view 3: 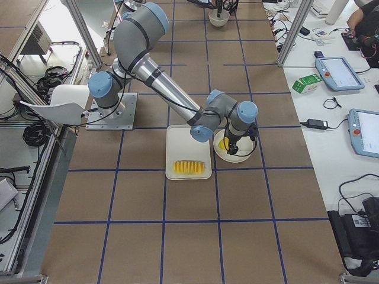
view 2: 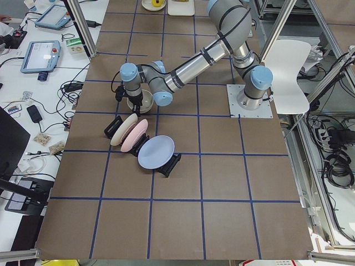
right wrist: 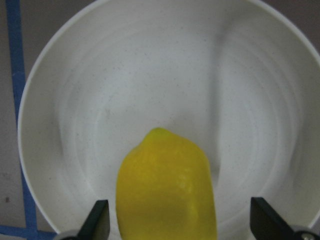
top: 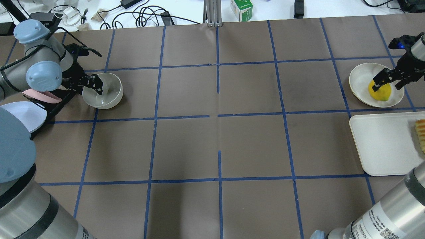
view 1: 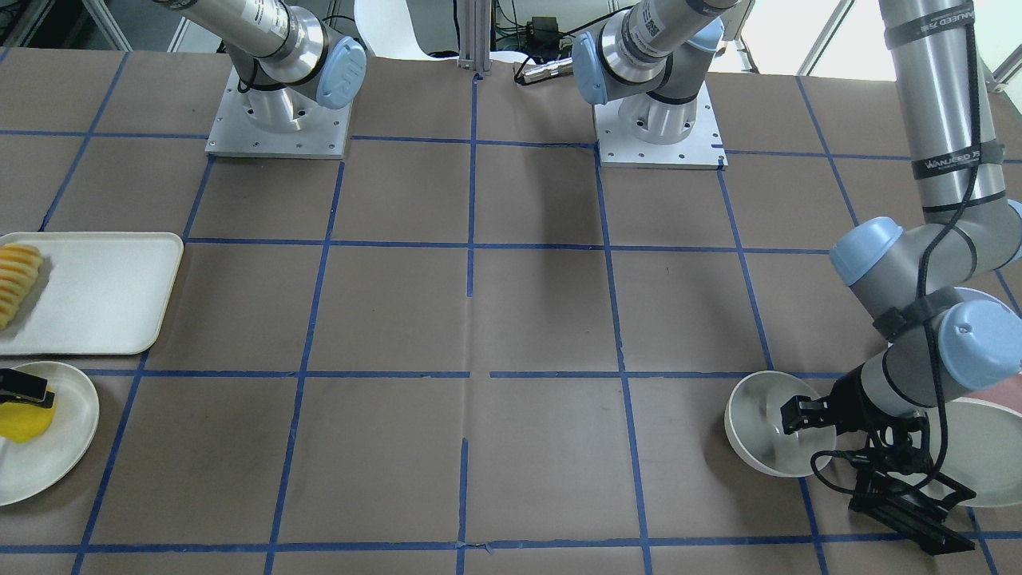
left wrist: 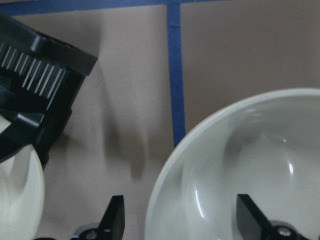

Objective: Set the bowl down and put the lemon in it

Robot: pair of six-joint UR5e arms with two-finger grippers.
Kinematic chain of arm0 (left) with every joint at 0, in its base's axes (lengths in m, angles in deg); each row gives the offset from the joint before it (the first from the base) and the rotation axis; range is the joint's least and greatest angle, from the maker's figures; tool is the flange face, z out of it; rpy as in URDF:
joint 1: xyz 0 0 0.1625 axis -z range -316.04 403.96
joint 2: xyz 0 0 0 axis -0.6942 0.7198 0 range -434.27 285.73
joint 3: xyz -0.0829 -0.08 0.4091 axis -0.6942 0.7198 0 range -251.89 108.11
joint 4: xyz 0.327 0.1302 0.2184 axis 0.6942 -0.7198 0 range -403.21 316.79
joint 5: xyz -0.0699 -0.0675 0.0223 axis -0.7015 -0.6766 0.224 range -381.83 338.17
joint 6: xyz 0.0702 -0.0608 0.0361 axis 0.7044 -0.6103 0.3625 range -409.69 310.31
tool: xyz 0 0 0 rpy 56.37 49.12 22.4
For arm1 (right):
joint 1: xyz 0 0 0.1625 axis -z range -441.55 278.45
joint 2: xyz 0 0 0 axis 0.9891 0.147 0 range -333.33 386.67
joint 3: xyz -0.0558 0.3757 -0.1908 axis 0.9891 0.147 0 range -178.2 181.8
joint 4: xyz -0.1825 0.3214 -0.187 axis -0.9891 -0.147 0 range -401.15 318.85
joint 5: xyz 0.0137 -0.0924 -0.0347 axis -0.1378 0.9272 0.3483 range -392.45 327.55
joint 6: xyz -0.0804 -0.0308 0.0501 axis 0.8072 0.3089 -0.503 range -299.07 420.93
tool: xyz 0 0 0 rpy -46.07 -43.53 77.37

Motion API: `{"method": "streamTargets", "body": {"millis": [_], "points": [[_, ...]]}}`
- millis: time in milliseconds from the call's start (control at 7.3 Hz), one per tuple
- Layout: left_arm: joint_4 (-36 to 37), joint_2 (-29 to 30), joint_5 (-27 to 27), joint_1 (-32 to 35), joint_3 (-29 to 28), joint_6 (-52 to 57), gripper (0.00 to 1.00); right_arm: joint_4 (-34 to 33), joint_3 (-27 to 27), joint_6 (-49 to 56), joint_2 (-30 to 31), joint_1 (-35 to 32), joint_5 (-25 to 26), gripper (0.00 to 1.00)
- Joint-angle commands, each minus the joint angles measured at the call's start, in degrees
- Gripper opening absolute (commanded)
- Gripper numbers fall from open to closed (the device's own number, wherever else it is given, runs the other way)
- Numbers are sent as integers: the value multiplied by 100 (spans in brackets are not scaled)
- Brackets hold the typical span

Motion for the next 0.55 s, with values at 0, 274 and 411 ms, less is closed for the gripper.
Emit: {"method": "streamTargets", "body": {"millis": [0,274,411], "points": [[1,31,-172,0,-9,3,12,-106,-5,1,-56,-27,-3,86],[-7,-39,-146,-9,-35,3,1,-168,-5,54,-109,-36,-116,28],[-68,-74,-137,-9,-114,3,0,-168,-5,54,-101,-36,-117,28]]}}
